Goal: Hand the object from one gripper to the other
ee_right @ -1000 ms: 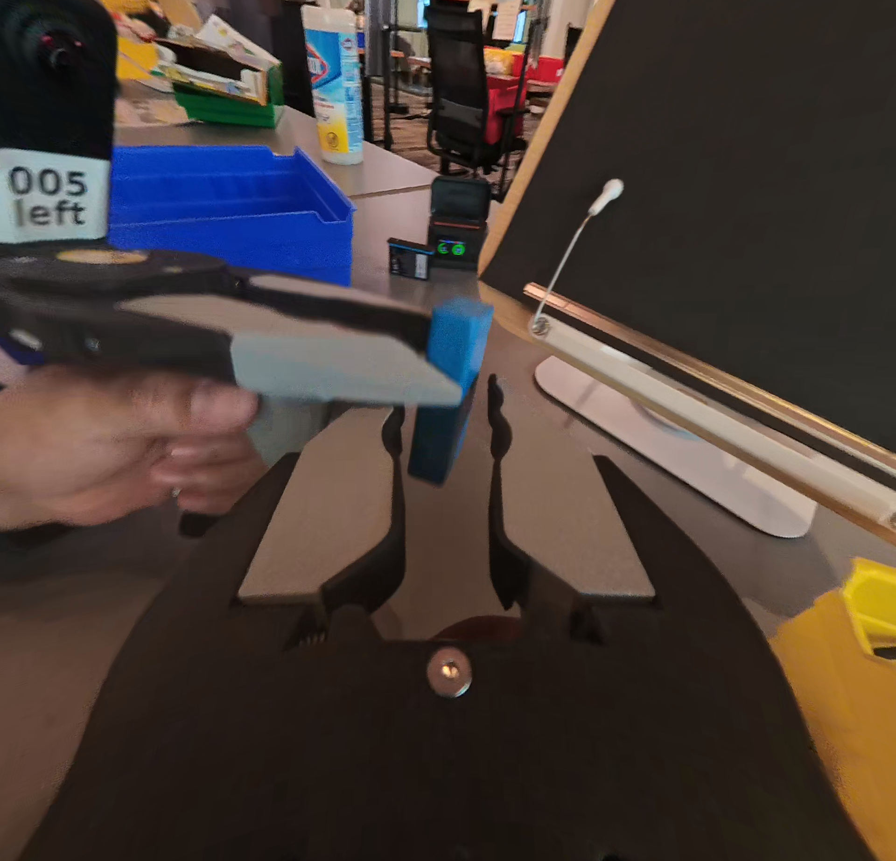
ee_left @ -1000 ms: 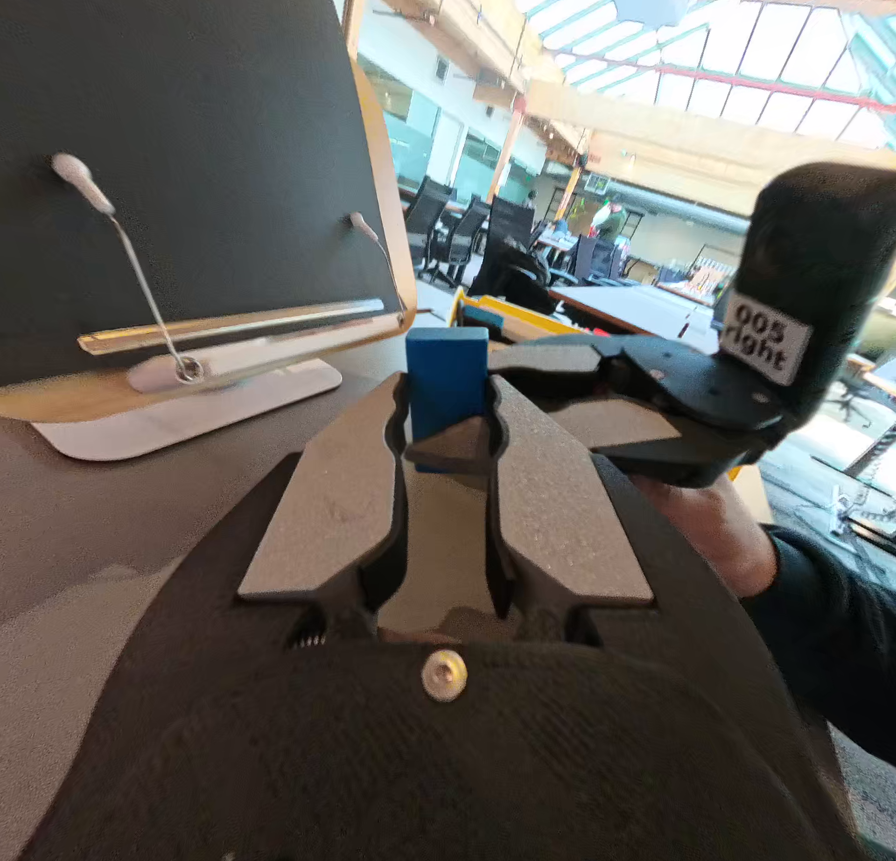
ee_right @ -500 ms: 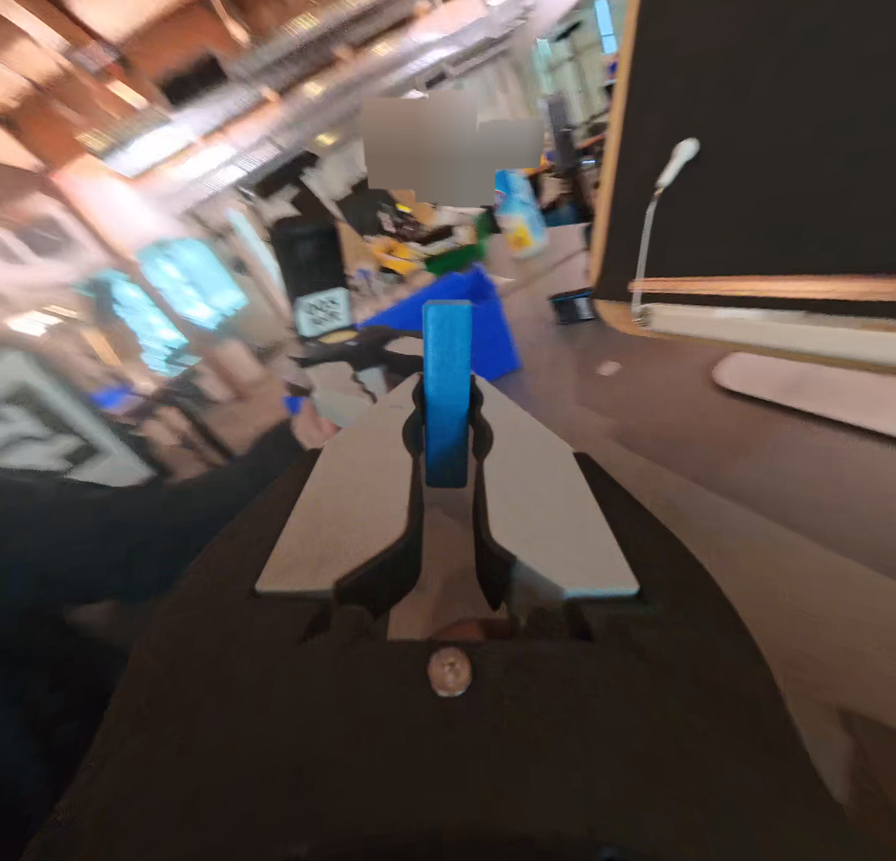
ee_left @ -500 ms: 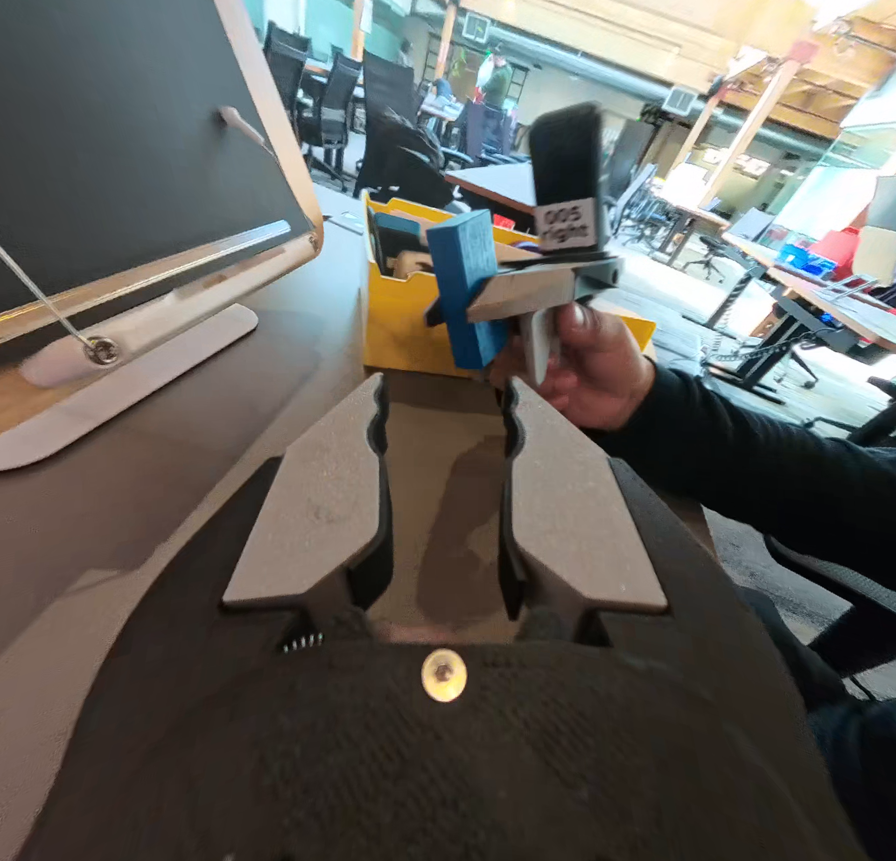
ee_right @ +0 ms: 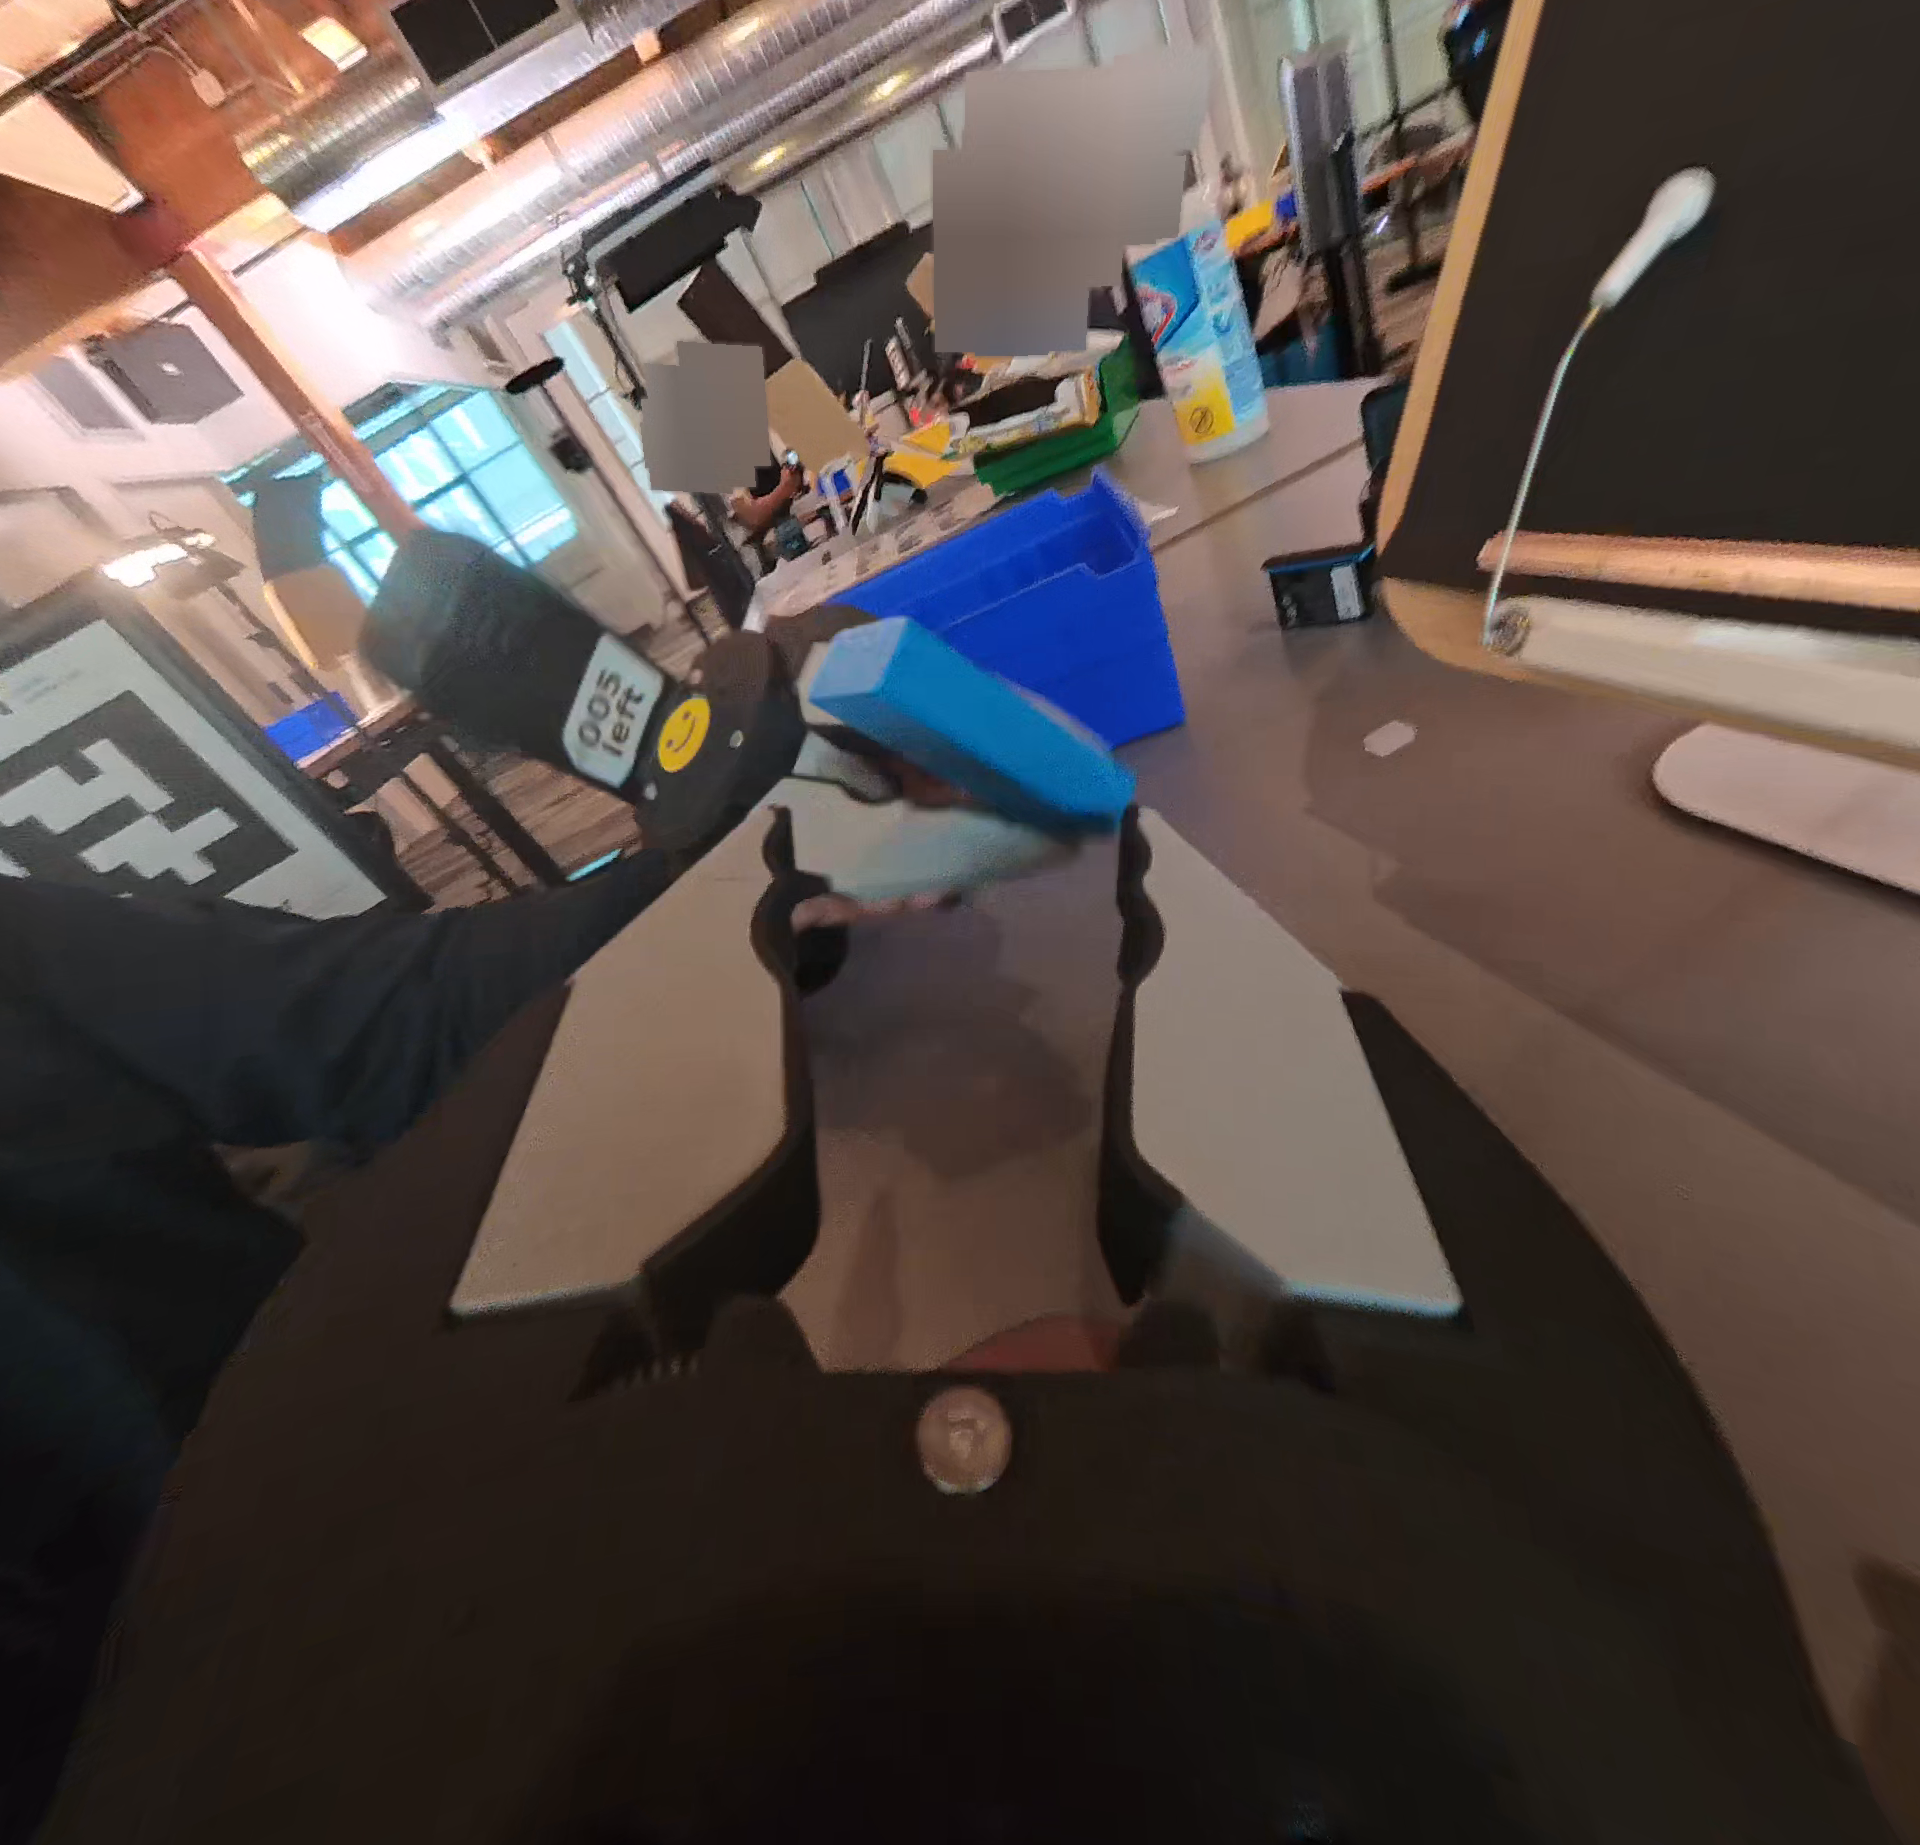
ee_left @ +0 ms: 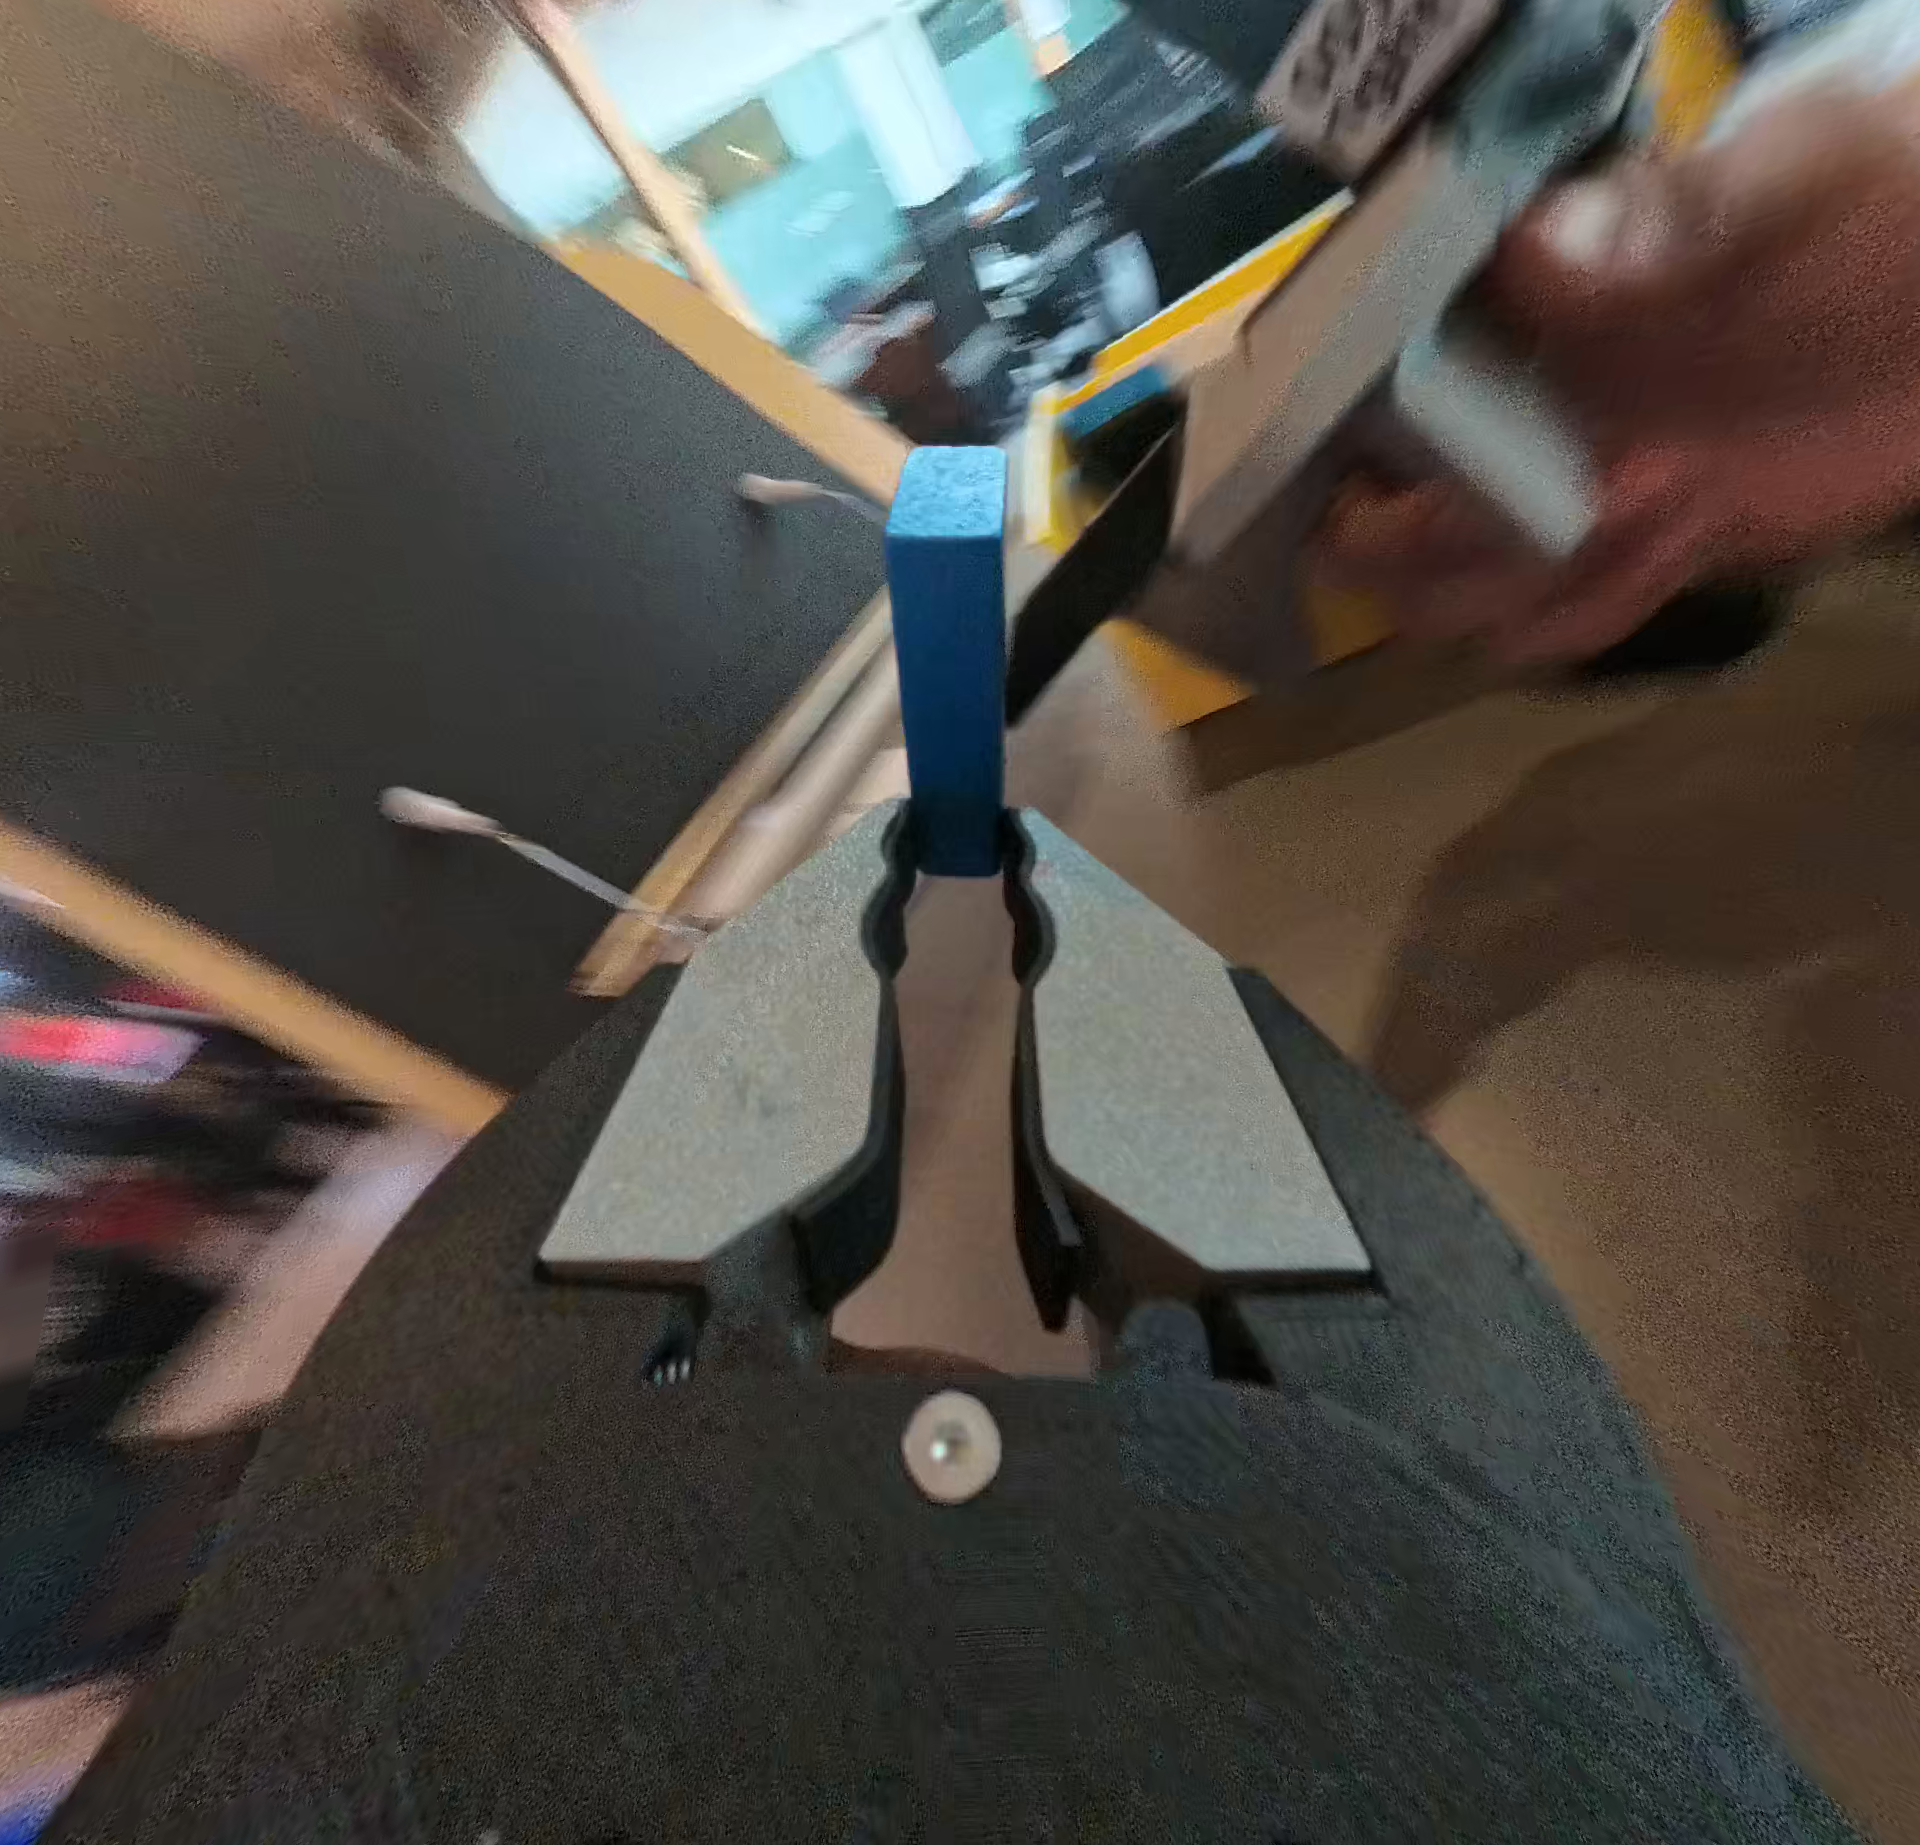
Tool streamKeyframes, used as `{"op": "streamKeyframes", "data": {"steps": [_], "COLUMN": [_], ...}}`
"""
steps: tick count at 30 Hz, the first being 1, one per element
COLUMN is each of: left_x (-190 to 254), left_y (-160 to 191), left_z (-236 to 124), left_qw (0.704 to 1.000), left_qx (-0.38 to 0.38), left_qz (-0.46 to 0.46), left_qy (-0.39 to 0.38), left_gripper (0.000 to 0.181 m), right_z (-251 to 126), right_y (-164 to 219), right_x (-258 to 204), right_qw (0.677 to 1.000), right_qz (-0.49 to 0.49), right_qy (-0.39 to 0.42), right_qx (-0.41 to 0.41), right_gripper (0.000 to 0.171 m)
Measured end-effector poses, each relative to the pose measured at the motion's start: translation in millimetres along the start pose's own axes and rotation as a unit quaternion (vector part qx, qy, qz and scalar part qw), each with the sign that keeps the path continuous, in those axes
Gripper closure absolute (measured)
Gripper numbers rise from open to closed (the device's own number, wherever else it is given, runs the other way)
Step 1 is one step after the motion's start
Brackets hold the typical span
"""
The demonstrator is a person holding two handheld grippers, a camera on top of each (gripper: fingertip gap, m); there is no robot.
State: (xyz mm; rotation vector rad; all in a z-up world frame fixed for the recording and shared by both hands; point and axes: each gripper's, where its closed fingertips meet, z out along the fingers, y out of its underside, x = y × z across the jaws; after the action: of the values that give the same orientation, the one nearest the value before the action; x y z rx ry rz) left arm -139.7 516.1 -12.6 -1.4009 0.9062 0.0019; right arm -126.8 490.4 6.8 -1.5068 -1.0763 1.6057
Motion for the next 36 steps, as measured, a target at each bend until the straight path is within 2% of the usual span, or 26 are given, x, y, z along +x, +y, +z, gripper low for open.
{"op": "streamKeyframes", "data": {"steps": [2, 5, 7, 10, 13, 15, 16, 17, 19, 21, 23, 24, 26, 27, 28, 29, 30, 33, 36], "left_x": [-14, -14, -13, -8, 2, 3, 1, -3, -5, 10, 12, 11, 9, 10, 12, 17, 25, 35, 33], "left_y": [1, -7, -8, -9, -19, -12, -7, 0, 14, 20, 16, 15, 10, 7, 4, 0, -2, -7, -13], "left_z": [-8, -17, -21, -27, -30, -25, -22, -19, -18, -23, -29, -30, -28, -30, -32, -36, -41, -45, -45], "left_qw": [0.978, 0.926, 0.897, 0.860, 0.837, 0.843, 0.855, 0.880, 0.946, 0.990, 0.996, 0.991, 0.974, 0.967, 0.965, 0.968, 0.972, 0.981, 0.984], "left_qx": [-0.005, 0.016, 0.026, 0.044, 0.069, 0.048, 0.038, 0.021, 0.005, 0.009, 0.028, 0.030, 0.037, 0.047, 0.058, 0.069, 0.079, 0.089, 0.103], "left_qz": [0.187, 0.350, 0.413, 0.480, 0.517, 0.513, 0.494, 0.453, 0.310, 0.138, -0.007, -0.072, -0.172, -0.197, -0.192, -0.163, -0.120, -0.025, 0.104], "left_qy": [-0.090, -0.142, -0.158, -0.165, -0.166, -0.158, -0.153, -0.143, -0.090, 0.026, 0.084, 0.109, 0.143, 0.157, 0.169, 0.176, 0.186, 0.172, 0.099], "left_gripper": [0.167, 0.168, 0.168, 0.167, 0.168, 0.167, 0.164, 0.162, 0.167, 0.150, 0.150, 0.143, 0.125, 0.124, 0.128, 0.141, 0.162, 0.166, 0.166], "right_z": [-4, -3, 2, 10, 18, 20, 21, 21, 17, 11, 7, 5, 6, 8, 10, 11, 12, 13, 12], "right_y": [9, 17, 25, 28, 35, 39, 43, 47, 48, 43, 39, 36, 36, 40, 42, 41, 43, 51, 44], "right_x": [-2, -5, -10, -19, -28, -38, -30, -21, -5, 10, 19, 22, 14, 7, 1, 1, 2, 5, 10], "right_qw": [0.999, 0.990, 0.989, 0.985, 0.980, 0.978, 0.984, 0.989, 0.990, 0.981, 0.959, 0.942, 0.900, 0.874, 0.850, 0.834, 0.834, 0.855, 0.853], "right_qz": [0.038, 0.113, 0.111, 0.119, 0.124, 0.112, 0.078, 0.034, -0.046, -0.123, -0.209, -0.258, -0.370, -0.427, -0.473, -0.497, -0.494, -0.453, -0.456], "right_qy": [-0.027, -0.071, -0.080, -0.108, -0.130, -0.150, -0.117, -0.077, -0.007, 0.061, 0.122, 0.147, 0.162, 0.156, 0.155, 0.167, 0.172, 0.159, 0.181], "right_qx": [-0.027, -0.045, -0.063, -0.068, -0.084, -0.096, -0.106, -0.120, -0.133, -0.137, -0.147, -0.152, -0.166, -0.171, -0.173, -0.170, -0.175, -0.195, -0.179], "right_gripper": [0.107, 0.097, 0.097, 0.107, 0.117, 0.146, 0.147, 0.149, 0.158, 0.160, 0.160, 0.160, 0.160, 0.160, 0.160, 0.160, 0.160, 0.159, 0.154]}}
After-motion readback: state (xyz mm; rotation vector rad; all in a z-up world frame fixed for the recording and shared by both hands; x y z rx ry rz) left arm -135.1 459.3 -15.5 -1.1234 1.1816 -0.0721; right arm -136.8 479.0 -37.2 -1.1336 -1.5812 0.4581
